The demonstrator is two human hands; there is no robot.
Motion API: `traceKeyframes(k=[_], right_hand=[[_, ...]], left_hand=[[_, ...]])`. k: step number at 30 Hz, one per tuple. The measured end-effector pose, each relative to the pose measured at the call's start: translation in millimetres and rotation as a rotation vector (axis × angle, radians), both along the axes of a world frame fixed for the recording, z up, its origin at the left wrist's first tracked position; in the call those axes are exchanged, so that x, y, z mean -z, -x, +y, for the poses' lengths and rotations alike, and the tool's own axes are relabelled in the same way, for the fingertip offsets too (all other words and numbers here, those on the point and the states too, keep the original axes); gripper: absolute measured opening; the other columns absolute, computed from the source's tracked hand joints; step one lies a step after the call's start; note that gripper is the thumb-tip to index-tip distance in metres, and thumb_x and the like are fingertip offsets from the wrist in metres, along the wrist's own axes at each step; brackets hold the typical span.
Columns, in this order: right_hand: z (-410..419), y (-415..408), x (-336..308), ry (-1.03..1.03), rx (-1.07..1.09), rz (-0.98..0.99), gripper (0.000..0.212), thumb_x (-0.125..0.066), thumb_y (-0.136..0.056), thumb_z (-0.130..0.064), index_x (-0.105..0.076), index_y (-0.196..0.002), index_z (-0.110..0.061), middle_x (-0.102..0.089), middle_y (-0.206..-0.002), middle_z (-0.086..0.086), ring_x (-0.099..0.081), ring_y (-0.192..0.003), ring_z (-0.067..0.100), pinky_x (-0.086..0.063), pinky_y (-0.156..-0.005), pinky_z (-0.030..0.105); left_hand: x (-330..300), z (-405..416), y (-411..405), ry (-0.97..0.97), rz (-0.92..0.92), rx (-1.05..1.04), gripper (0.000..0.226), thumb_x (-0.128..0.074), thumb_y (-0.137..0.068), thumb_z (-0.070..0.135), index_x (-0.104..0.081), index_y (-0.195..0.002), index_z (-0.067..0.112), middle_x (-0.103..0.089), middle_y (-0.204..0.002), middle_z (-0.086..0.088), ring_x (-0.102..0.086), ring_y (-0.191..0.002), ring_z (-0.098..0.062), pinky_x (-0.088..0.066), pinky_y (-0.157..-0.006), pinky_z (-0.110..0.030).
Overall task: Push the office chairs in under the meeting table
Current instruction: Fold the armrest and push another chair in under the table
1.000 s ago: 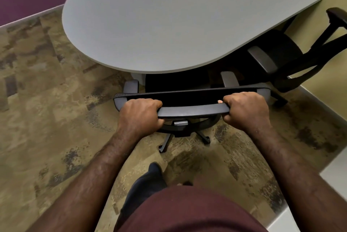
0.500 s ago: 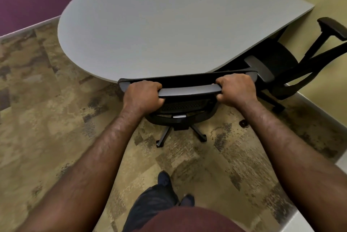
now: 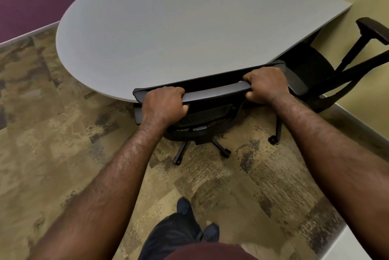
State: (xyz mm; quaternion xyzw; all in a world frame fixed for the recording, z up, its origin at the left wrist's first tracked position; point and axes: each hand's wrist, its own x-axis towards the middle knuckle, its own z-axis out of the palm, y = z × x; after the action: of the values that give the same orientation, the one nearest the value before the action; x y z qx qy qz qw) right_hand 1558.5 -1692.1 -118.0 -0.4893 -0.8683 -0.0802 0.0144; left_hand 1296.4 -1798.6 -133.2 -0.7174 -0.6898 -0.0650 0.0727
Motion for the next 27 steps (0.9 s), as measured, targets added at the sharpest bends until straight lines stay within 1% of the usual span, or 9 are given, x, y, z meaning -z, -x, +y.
traceKeyframes(k=[2, 5, 7, 10, 12, 14, 16, 19, 27], right_hand=[[4.2, -1.0, -1.7, 0.006, 0.0, -0.002, 0.017, -0.067, -0.063, -0.029, -0.066, -0.077, -0.019, -0.061, -0.067, 0.005, -0.063, -0.071, 0.032, -0.034, -0.058, 0.031], [8.8, -2.8, -2.5, 0.031, -0.003, 0.006, 0.014, -0.067, -0.063, -0.028, -0.056, -0.069, -0.021, -0.048, -0.06, 0.0, -0.062, -0.069, 0.033, -0.033, -0.058, 0.031], [12.8, -4.2, -1.5, 0.035, -0.008, 0.006, 0.016, -0.067, -0.064, -0.028, -0.054, -0.069, -0.022, -0.052, -0.063, 0.002, -0.062, -0.071, 0.034, -0.033, -0.058, 0.032], [19.7, -7.4, 0.2, 0.031, -0.01, 0.002, 0.017, -0.068, -0.065, -0.028, -0.052, -0.069, -0.022, -0.061, -0.07, 0.006, -0.062, -0.073, 0.034, -0.037, -0.06, 0.032], [23.5, -10.0, 0.2, 0.029, -0.007, 0.012, 0.018, -0.068, -0.065, -0.028, -0.051, -0.068, -0.022, -0.061, -0.07, 0.006, -0.062, -0.073, 0.034, -0.038, -0.06, 0.033], [26.7, -10.0, 0.4, 0.02, -0.009, 0.009, 0.015, -0.068, -0.066, -0.029, -0.057, -0.071, -0.021, -0.062, -0.071, 0.006, -0.062, -0.073, 0.034, -0.039, -0.061, 0.033], [28.9, -6.8, 1.8, 0.009, -0.023, 0.003, 0.016, -0.067, -0.067, -0.031, -0.063, -0.078, -0.02, -0.064, -0.074, 0.006, -0.062, -0.075, 0.033, -0.039, -0.061, 0.033], [31.1, -0.5, 5.0, -0.013, -0.046, 0.008, 0.018, -0.065, -0.069, -0.033, -0.065, -0.083, -0.021, -0.066, -0.078, 0.005, -0.063, -0.078, 0.032, -0.038, -0.062, 0.032], [41.6, 5.8, 6.0, -0.007, -0.048, 0.007, 0.02, -0.064, -0.069, -0.034, -0.065, -0.084, -0.02, -0.068, -0.083, 0.004, -0.064, -0.081, 0.032, -0.042, -0.064, 0.035]], left_hand=[[-2.3, 2.7, -2.7, -0.016, 0.013, -0.004, 0.022, -0.058, -0.076, 0.041, -0.064, -0.086, 0.023, -0.066, -0.077, 0.0, -0.064, -0.074, -0.028, -0.029, -0.055, -0.029], [-4.2, 6.5, -4.8, -0.015, 0.022, -0.009, 0.018, -0.057, -0.077, 0.039, -0.062, -0.084, 0.023, -0.065, -0.076, 0.0, -0.063, -0.073, -0.028, -0.029, -0.055, -0.029], [-4.2, 7.9, -6.6, -0.01, 0.01, -0.016, 0.014, -0.057, -0.076, 0.037, -0.058, -0.08, 0.023, -0.061, -0.072, 0.001, -0.062, -0.071, -0.028, -0.029, -0.054, -0.03], [-5.0, 9.6, -12.1, -0.008, -0.008, -0.01, 0.014, -0.057, -0.075, 0.035, -0.048, -0.074, 0.025, -0.047, -0.066, 0.006, -0.06, -0.068, -0.028, -0.028, -0.054, -0.031], [-5.8, 11.9, -14.8, -0.004, -0.01, -0.008, 0.013, -0.057, -0.076, 0.035, -0.05, -0.076, 0.024, -0.044, -0.067, 0.006, -0.06, -0.069, -0.028, -0.028, -0.054, -0.031], [-5.9, 14.6, -14.1, -0.01, -0.013, -0.011, 0.013, -0.056, -0.076, 0.035, -0.05, -0.076, 0.024, -0.047, -0.067, 0.005, -0.06, -0.069, -0.028, -0.029, -0.055, -0.031], [-5.1, 16.6, -10.3, -0.019, -0.004, -0.013, 0.013, -0.056, -0.075, 0.035, -0.052, -0.076, 0.023, -0.055, -0.068, 0.002, -0.061, -0.07, -0.029, -0.03, -0.055, -0.031], [-4.3, 20.1, -1.3, -0.034, 0.003, -0.015, 0.014, -0.056, -0.075, 0.035, -0.058, -0.078, 0.022, -0.064, -0.073, -0.001, -0.062, -0.072, -0.03, -0.032, -0.055, -0.031], [-2.3, 28.2, 5.6, -0.058, -0.018, -0.005, 0.011, -0.057, -0.073, 0.034, -0.052, -0.073, 0.024, -0.061, -0.069, 0.0, -0.061, -0.067, -0.03, -0.03, -0.054, -0.03]])
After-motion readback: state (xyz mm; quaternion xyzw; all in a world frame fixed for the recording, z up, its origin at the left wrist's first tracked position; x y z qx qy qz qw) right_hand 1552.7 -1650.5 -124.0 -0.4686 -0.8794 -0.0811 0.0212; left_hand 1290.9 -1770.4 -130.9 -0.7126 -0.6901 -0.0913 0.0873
